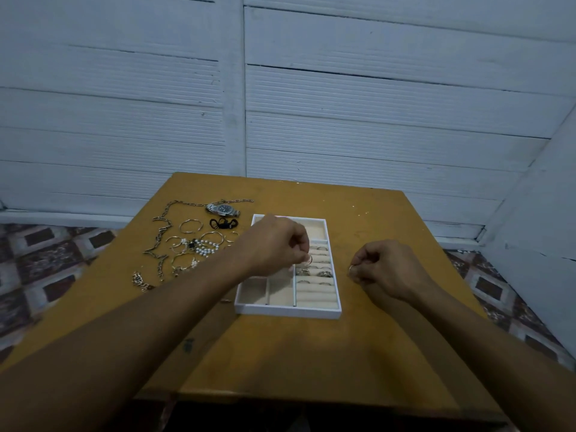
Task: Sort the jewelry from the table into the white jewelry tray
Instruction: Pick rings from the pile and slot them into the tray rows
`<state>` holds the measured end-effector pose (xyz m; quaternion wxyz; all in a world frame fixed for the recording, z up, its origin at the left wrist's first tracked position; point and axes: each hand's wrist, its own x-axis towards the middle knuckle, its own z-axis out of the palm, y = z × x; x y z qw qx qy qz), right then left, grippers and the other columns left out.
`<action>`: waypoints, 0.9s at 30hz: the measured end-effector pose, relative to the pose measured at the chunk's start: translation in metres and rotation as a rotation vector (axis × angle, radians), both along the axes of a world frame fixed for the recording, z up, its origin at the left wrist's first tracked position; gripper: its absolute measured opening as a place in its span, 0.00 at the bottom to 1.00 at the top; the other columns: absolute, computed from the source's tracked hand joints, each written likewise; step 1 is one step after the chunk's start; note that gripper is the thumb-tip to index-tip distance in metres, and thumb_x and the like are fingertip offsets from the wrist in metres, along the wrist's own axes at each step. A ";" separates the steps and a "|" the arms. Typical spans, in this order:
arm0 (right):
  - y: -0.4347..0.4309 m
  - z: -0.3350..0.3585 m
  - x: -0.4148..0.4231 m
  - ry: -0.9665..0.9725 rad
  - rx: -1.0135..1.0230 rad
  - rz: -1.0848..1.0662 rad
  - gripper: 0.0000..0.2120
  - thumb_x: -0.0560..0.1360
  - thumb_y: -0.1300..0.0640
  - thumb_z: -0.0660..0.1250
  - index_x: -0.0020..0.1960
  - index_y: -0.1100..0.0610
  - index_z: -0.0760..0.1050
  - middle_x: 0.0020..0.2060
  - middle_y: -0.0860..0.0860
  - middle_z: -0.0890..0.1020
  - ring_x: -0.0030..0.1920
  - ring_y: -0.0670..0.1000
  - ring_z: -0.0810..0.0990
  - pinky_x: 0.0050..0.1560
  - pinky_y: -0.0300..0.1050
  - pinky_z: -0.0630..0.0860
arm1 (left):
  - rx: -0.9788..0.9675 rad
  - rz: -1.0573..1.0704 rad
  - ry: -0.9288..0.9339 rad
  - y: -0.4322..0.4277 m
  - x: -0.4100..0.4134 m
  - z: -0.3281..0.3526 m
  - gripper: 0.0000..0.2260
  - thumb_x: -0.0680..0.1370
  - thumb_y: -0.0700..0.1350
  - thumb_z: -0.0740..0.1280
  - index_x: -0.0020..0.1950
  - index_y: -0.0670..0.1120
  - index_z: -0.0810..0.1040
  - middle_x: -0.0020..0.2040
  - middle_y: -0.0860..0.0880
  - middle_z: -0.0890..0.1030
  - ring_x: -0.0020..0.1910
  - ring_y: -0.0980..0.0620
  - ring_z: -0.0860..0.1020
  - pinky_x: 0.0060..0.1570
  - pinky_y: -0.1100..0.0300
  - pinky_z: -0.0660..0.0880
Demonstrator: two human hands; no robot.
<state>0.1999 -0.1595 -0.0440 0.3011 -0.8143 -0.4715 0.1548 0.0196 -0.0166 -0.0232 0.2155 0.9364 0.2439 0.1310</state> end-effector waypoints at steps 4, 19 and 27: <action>-0.004 0.003 -0.013 0.029 0.032 -0.008 0.04 0.72 0.66 0.70 0.42 0.60 0.83 0.33 0.50 0.85 0.33 0.49 0.84 0.38 0.41 0.82 | 0.054 0.003 0.007 -0.008 -0.014 -0.012 0.04 0.73 0.50 0.72 0.44 0.51 0.82 0.39 0.55 0.81 0.40 0.58 0.77 0.39 0.62 0.72; -0.007 0.001 -0.028 -0.008 -0.002 -0.012 0.06 0.73 0.63 0.69 0.44 0.54 0.83 0.35 0.48 0.85 0.35 0.46 0.84 0.40 0.39 0.81 | 0.209 -0.073 -0.009 -0.027 -0.019 -0.031 0.05 0.76 0.49 0.68 0.48 0.51 0.81 0.46 0.53 0.82 0.48 0.53 0.74 0.45 0.58 0.71; -0.006 0.001 -0.032 -0.025 0.005 0.004 0.07 0.73 0.63 0.70 0.42 0.52 0.83 0.35 0.47 0.85 0.34 0.46 0.83 0.35 0.36 0.80 | 0.444 -0.216 -0.043 -0.027 -0.024 -0.040 0.08 0.78 0.49 0.65 0.52 0.50 0.83 0.47 0.50 0.84 0.46 0.47 0.76 0.43 0.52 0.73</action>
